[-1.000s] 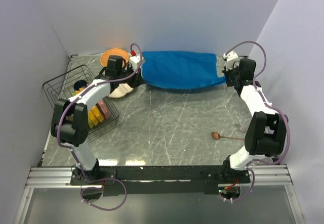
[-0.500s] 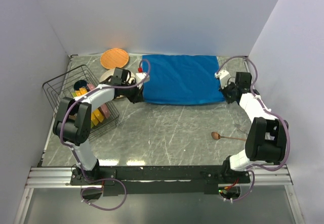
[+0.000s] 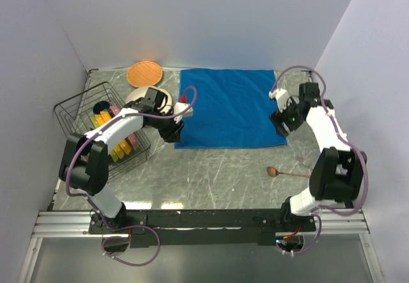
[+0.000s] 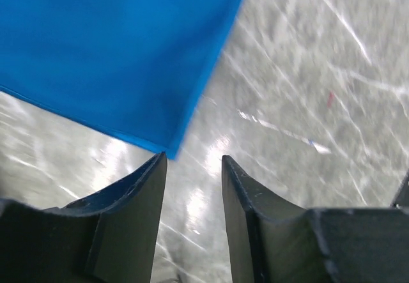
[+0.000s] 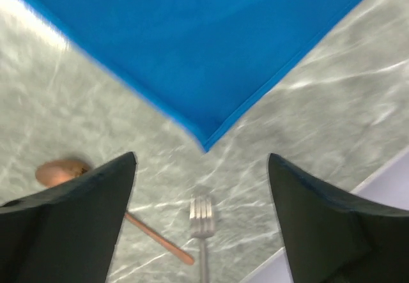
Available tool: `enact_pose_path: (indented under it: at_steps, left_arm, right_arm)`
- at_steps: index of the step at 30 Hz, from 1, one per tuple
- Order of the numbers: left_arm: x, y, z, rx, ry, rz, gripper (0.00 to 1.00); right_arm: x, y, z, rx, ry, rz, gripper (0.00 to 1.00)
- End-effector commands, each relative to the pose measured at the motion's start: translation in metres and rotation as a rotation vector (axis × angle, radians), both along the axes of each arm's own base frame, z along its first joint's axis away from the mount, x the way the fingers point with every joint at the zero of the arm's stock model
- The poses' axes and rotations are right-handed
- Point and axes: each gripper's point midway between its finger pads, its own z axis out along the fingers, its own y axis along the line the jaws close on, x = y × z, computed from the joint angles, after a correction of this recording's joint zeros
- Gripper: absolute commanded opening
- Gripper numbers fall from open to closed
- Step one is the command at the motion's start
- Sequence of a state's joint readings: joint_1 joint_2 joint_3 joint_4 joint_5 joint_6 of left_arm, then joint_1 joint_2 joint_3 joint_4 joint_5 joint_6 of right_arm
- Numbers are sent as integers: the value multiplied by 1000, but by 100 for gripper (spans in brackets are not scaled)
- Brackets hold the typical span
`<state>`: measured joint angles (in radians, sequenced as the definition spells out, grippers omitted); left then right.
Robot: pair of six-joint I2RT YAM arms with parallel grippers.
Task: Fold the napkin into a case and place the utensils inside
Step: Flatten out the crumpled napkin at the center of the board, then flatten the napkin at the center of the board.
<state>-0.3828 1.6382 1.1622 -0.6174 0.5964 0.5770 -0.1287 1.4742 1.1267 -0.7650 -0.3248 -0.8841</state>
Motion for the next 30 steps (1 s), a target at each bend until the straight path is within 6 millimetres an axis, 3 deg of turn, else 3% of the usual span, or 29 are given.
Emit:
enact_pose_path:
  at_steps: [1, 5, 7, 11, 14, 19, 24, 30]
  left_arm:
    - [33, -18, 17, -24, -56, 47, 44]
    - [59, -26, -9, 35, -12, 124, 39]
    - [68, -32, -13, 48, -21, 136, 39]
    - [72, -33, -40, 126, 4, 162, 35]
    - [62, -31, -56, 185, 14, 142, 32]
    - [27, -22, -78, 268, 70, 82, 29]
    - [-14, -16, -79, 281, 132, 28, 28]
    - [-45, -11, -77, 287, 174, -1, 29]
  right_arm:
    - [25, 5, 5, 89, 81, -150, 74]
    - [36, 3, -19, 72, 175, -226, 58]
    - [36, 2, -30, 30, 199, -245, 51]
    - [33, 0, -57, -42, 242, -261, 48]
    - [24, -4, -71, -88, 278, -260, 45]
    - [-4, -12, -85, -151, 322, -221, 43]
    - [-37, -14, -93, -176, 376, -180, 43]
    - [-79, -9, -95, -168, 431, -140, 45]
